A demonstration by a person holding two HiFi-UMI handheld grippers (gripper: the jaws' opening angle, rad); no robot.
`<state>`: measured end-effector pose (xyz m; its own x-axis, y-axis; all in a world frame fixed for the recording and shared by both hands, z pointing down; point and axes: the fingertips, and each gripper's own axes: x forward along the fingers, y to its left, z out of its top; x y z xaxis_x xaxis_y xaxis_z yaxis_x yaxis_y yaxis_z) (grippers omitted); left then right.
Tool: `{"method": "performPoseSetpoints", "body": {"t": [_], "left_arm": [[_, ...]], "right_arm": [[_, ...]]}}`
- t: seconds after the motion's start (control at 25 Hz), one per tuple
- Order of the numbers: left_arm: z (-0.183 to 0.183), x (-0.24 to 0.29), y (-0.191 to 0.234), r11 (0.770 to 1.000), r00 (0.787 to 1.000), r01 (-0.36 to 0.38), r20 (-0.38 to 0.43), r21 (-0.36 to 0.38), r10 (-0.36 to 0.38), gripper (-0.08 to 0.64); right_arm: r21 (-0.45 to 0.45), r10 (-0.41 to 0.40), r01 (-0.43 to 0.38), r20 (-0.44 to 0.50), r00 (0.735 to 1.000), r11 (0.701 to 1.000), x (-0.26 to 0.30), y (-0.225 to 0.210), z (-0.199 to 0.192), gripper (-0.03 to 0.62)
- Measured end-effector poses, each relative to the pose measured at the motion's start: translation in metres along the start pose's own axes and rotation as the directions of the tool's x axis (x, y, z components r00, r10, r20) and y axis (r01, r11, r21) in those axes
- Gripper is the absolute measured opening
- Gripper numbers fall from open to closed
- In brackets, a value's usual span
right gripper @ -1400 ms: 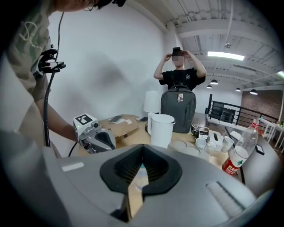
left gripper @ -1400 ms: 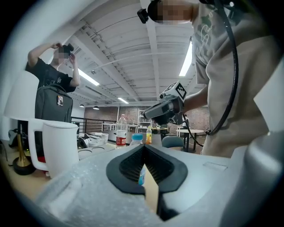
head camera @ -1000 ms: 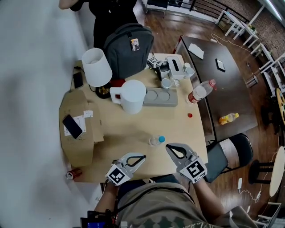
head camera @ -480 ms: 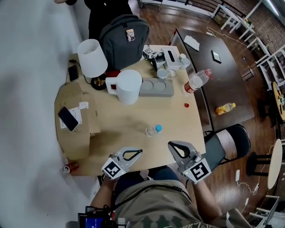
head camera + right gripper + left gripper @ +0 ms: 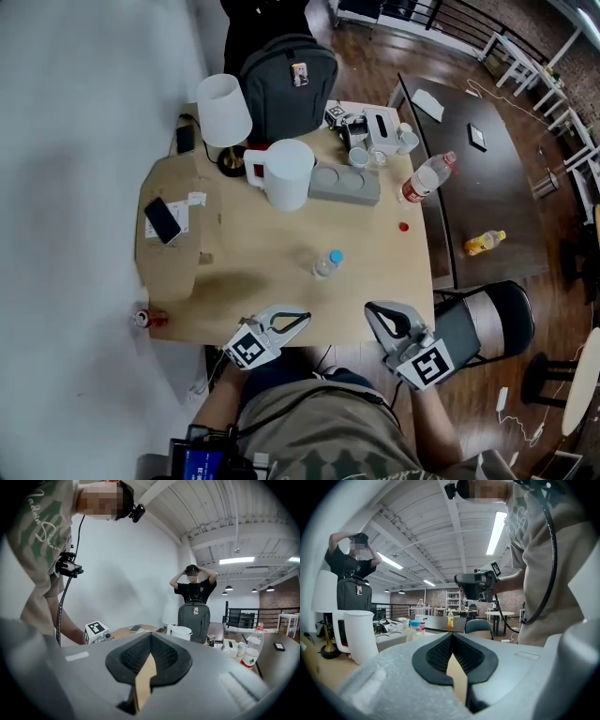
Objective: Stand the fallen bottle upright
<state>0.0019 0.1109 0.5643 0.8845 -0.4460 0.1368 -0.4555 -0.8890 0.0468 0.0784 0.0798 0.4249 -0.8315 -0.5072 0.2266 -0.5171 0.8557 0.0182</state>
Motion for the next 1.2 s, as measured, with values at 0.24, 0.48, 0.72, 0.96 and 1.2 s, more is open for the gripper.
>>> {"method": "performPoseSetpoints", "body": {"t": [0.24, 0.48, 0.72, 0.96, 1.2], "left_arm": [[-0.003, 0.005, -0.033, 0.998, 0.998, -0.06, -0.003, -0.02, 0.06, 0.0], [0.009, 0.013, -0.072, 0.995, 0.995, -0.1, -0.006, 0.003, 0.1, 0.0], [0.047, 0.009, -0.102, 0.984, 0.984, -0.176, 0.022, 0.009, 0.175, 0.0], [0.05, -0.005, -0.127, 0.929, 0.94, -0.34, -0.041, -0.146, 0.338, 0.0], [0.061, -0.003, -0.157, 0.918, 0.935, -0.353, -0.024, -0.182, 0.355, 0.0]], "right_arm": [[-0.008, 0.038, -0.038, 0.024, 0.999, 0.999, -0.038, 0.008, -0.002, 0.003], [-0.016, 0.056, -0.056, 0.041, 0.998, 0.998, -0.072, 0.019, -0.014, 0.003], [-0.012, 0.09, -0.089, 0.108, 0.99, 0.996, -0.089, 0.045, -0.016, 0.003], [0.036, 0.105, -0.108, 0.092, 0.99, 0.993, -0.117, 0.066, -0.046, 0.003], [0.131, 0.054, -0.063, 0.07, 0.996, 0.989, -0.156, 0.067, -0.084, 0.003]]}}
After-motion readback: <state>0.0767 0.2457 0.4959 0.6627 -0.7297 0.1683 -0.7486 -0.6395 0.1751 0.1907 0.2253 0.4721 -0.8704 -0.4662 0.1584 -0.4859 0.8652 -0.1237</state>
